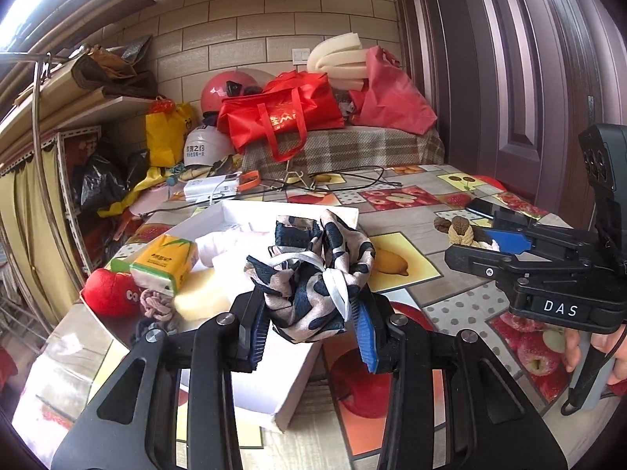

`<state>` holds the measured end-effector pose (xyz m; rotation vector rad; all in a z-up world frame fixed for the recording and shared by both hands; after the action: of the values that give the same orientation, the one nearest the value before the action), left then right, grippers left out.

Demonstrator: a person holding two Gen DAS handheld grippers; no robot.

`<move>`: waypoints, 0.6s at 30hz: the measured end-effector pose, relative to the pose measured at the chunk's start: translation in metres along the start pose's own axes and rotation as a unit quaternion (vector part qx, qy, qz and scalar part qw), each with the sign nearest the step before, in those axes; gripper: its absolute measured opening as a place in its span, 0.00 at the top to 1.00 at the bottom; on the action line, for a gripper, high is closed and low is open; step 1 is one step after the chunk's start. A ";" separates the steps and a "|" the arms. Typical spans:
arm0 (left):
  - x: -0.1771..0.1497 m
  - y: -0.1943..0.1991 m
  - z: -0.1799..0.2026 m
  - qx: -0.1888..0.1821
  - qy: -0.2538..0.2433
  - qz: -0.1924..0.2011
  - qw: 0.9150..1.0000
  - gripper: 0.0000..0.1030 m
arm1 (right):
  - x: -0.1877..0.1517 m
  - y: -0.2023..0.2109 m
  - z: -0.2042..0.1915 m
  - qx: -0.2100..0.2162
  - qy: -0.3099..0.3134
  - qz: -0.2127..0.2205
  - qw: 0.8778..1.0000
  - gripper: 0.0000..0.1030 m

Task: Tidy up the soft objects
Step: 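Carry scrunchie and rope ring into the white box and open both tools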

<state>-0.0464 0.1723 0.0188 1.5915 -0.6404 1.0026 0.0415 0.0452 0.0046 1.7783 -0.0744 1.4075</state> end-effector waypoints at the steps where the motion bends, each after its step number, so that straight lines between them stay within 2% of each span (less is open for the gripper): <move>1: -0.001 0.000 -0.007 0.007 0.003 0.000 1.000 0.64 | 0.001 -0.002 -0.003 0.002 0.003 0.000 1.000 0.55; 10: -0.002 -0.020 -0.078 0.057 0.058 -0.018 0.996 0.64 | 0.010 -0.019 -0.025 0.006 0.022 0.002 1.000 0.55; 18: 0.004 -0.045 -0.103 0.065 0.084 -0.034 0.994 0.64 | 0.028 -0.050 -0.033 -0.003 0.030 -0.008 1.000 0.55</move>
<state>-0.0353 0.2828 0.0047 1.6103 -0.4104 1.1327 0.0525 0.1102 -0.0003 1.7273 -0.0332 1.4463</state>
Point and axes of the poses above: each gripper's, at about its wrist camera, not at the fingertips, and y roughly against the way its jaws point, z to its right, x to its top, the point moved 8 cm from there along -y, roughly the way its jaws point, and after that the axes turned 9 degrees about -z, right-handed, at the moved point
